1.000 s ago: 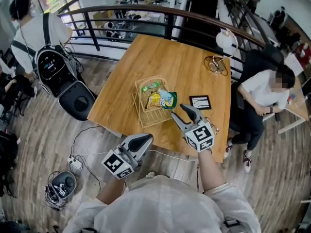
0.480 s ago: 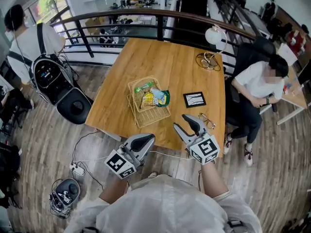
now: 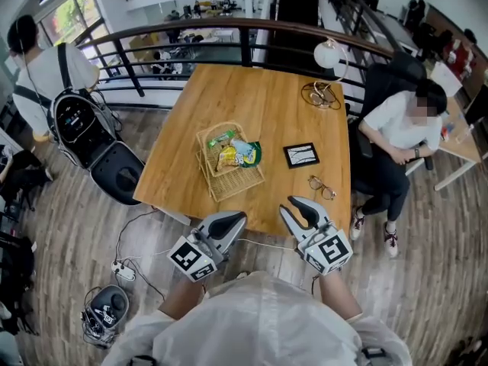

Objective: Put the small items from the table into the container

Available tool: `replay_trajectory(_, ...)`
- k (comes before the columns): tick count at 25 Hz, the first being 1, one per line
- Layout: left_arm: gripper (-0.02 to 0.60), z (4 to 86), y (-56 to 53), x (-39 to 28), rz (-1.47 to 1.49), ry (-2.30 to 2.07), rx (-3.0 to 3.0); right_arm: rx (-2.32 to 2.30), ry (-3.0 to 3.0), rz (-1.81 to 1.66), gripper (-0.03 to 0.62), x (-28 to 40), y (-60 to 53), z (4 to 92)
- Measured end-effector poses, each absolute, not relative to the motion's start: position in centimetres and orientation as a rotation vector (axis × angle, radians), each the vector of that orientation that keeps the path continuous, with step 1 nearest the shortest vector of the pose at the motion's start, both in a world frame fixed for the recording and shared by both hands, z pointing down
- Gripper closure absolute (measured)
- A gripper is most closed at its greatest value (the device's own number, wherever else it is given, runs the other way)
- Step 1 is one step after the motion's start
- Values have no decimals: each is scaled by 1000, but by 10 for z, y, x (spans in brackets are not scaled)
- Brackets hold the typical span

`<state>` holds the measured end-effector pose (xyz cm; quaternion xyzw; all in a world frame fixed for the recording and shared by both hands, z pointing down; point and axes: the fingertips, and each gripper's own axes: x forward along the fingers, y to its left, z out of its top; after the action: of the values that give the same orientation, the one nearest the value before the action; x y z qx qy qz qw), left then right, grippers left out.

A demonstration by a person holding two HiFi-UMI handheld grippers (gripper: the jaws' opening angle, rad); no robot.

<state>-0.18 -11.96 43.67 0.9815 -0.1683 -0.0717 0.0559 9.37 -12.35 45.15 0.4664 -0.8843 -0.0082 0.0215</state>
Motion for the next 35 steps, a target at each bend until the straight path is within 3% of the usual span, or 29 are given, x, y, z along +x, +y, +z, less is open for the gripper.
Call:
replay_trajectory(12,568,440,-112,9,-207,-492,2985,1476,-2777,-5,559,103,-84,453)
replay_trajectory(35,568,439,-116,13,-213,-490,2979,1461,-2772,-36,579,99,-87,450)
